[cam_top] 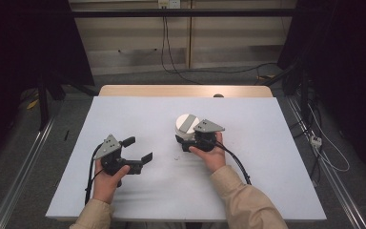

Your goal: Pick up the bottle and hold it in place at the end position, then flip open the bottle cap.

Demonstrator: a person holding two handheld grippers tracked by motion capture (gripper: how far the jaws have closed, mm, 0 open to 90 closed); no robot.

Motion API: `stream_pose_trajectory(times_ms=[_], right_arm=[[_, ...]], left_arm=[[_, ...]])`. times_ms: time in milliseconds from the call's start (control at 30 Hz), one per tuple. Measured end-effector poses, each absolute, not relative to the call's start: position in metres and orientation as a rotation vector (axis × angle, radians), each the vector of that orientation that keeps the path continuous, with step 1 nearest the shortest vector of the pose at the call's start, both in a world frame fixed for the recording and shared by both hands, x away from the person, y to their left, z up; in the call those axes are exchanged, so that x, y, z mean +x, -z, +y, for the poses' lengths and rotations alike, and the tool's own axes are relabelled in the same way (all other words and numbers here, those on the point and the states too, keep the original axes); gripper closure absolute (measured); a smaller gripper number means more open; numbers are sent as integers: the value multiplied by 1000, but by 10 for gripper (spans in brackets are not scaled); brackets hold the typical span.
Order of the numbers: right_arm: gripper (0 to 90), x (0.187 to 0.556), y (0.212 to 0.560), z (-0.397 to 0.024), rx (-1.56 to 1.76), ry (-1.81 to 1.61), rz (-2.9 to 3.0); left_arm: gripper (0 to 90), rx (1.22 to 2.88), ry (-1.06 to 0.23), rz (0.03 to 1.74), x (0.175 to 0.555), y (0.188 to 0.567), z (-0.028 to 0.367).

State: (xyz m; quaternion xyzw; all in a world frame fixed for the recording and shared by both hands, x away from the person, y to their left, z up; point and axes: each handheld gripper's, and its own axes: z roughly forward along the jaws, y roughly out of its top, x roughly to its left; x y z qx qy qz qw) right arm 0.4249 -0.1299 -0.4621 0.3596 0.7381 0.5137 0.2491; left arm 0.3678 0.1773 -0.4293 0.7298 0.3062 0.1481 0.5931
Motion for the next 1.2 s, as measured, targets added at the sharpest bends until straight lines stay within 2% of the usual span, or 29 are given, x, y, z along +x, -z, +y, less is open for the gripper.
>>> stream_pose_trajectory(times_ms=[467, 800, 967, 1033, 1133, 1200], right_arm=[[186, 425, 462, -130, 984, -1398, 2012], [186, 425, 462, -129, 984, -1394, 2013], [186, 425, 462, -129, 981, -1392, 2015], [186, 425, 462, -129, 980, -1390, 2015], [186, 426, 462, -129, 985, -1395, 2015], [186, 425, 462, -129, 982, -1390, 2015]], left_arm=[[70, 1710, -315, 690, 373, 426, 161], [135, 1723, -327, 684, 378, 423, 149], [195, 1729, -316, 682, 380, 422, 140], [290, 1729, -302, 679, 381, 421, 138], [332, 1730, -270, 679, 384, 420, 133], [399, 1729, -255, 677, 385, 420, 132]])
